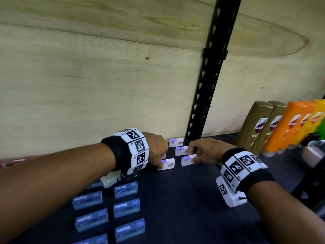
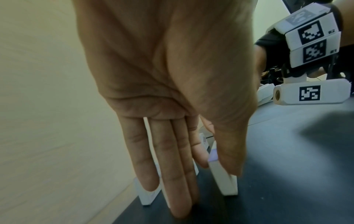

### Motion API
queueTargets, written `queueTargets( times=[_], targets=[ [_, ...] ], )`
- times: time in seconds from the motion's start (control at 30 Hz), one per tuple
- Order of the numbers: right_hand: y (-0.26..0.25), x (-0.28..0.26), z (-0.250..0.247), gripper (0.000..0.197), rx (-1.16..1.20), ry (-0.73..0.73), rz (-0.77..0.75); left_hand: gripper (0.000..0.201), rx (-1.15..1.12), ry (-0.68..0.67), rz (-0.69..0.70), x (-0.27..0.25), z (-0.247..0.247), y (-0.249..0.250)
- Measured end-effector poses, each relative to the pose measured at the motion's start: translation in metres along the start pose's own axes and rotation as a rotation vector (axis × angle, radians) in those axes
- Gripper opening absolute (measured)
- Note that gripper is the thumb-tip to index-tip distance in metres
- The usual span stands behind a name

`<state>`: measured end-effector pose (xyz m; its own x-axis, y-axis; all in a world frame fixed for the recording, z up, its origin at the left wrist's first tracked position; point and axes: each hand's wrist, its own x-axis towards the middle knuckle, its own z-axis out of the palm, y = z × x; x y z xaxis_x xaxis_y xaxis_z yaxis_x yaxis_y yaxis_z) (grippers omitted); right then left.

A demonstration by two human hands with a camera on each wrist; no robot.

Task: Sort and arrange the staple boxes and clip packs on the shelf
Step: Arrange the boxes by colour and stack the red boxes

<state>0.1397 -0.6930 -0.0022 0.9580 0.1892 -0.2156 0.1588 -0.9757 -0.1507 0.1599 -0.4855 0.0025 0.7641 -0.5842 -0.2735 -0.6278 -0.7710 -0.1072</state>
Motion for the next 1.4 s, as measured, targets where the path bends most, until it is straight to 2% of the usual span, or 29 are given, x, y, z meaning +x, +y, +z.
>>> queueTargets(
  times=[0.33,0.5,0.63,0.7,0.77,0.9,1.0,1.13,1.23,1.4],
  targets=[
    [-0.003,0.002,0.000,0.016,-0.016,0.032,-0.015,0.023,-0.015,-0.027,0.010,0.004,0.001,-0.002],
    [-0.004,0.001,0.000,0.024,0.003,0.019,-0.008,0.036,-0.053,-0.051,-0.011,0.002,0.001,-0.004],
    [-0.005,-0.002,-0.006,0.031,0.038,-0.073,0.019,0.040,-0.111,-0.004,-0.036,-0.011,-0.006,-0.012],
    [-0.007,-0.003,-0.011,0.027,0.028,-0.084,0.028,0.035,-0.135,0.033,-0.043,-0.024,-0.015,-0.023],
    [-0.011,-0.002,-0.016,0.019,0.010,-0.029,0.022,0.030,-0.138,0.051,-0.070,-0.038,-0.025,-0.037],
    [-0.032,0.010,-0.023,0.011,-0.016,0.064,-0.041,0.022,-0.175,0.066,-0.139,-0.072,-0.037,-0.069],
    [-0.059,0.017,-0.027,0.010,-0.012,0.055,-0.120,0.020,-0.190,0.057,-0.182,-0.097,-0.033,-0.088],
    [-0.100,0.025,-0.028,0.014,-0.006,0.032,-0.251,0.015,-0.178,-0.021,-0.211,-0.121,-0.018,-0.104],
    [-0.127,0.037,-0.022,0.013,0.000,-0.040,-0.312,0.020,-0.194,-0.079,-0.199,-0.133,-0.007,-0.109],
    [-0.156,0.051,-0.013,0.023,-0.081,-0.175,-0.374,0.026,-0.203,-0.096,-0.173,-0.140,0.001,-0.109]
  ],
)
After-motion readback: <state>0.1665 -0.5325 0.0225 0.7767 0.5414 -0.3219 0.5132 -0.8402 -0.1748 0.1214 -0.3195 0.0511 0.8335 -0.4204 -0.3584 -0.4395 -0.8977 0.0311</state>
